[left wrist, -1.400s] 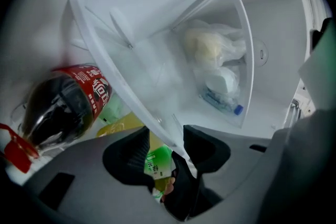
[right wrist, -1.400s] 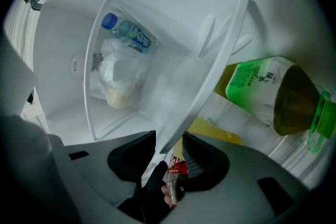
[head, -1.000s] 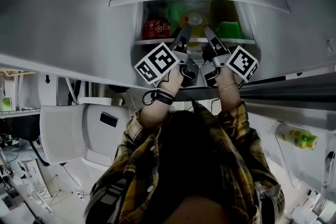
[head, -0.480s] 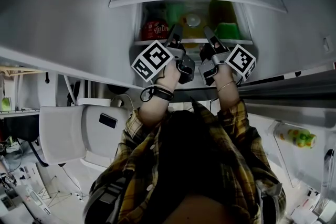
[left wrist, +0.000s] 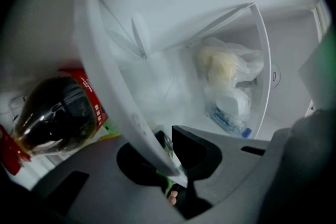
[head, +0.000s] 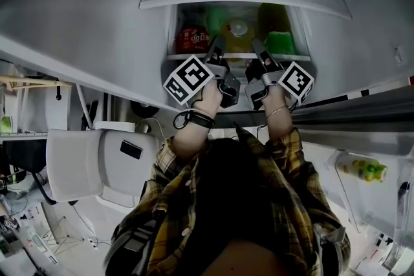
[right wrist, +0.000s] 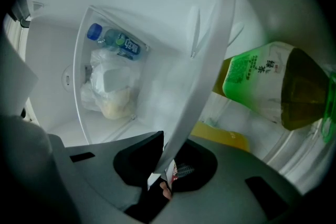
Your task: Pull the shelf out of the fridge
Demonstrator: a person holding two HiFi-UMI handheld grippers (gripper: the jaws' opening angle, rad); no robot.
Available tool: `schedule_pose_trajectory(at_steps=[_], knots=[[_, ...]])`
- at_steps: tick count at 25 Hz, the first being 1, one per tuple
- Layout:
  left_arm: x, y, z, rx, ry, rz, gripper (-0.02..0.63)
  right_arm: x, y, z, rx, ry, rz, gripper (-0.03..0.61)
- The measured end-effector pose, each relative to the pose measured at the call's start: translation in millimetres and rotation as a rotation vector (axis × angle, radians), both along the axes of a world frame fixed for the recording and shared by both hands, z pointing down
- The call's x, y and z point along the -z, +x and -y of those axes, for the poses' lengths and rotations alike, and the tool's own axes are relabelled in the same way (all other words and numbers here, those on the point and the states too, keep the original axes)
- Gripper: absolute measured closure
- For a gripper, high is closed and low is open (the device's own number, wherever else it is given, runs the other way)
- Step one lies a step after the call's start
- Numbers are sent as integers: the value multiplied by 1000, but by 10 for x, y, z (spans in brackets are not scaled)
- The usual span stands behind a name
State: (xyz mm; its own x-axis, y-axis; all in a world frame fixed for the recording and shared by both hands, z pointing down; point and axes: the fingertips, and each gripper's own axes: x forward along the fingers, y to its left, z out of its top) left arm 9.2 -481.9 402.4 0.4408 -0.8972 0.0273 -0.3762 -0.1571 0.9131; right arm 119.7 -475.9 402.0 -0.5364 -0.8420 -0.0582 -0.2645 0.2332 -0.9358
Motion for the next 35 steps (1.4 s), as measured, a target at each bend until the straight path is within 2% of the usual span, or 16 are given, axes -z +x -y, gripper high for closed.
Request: schedule_pose_trajectory(at_steps=[20, 35], knots=[[-45, 42, -563, -18, -4, -35, 563, -18, 15, -554, 17, 16, -4, 520], [-65, 105, -1061, -63, 21, -50, 565, -52, 76, -1033, 24, 19, 15, 525]])
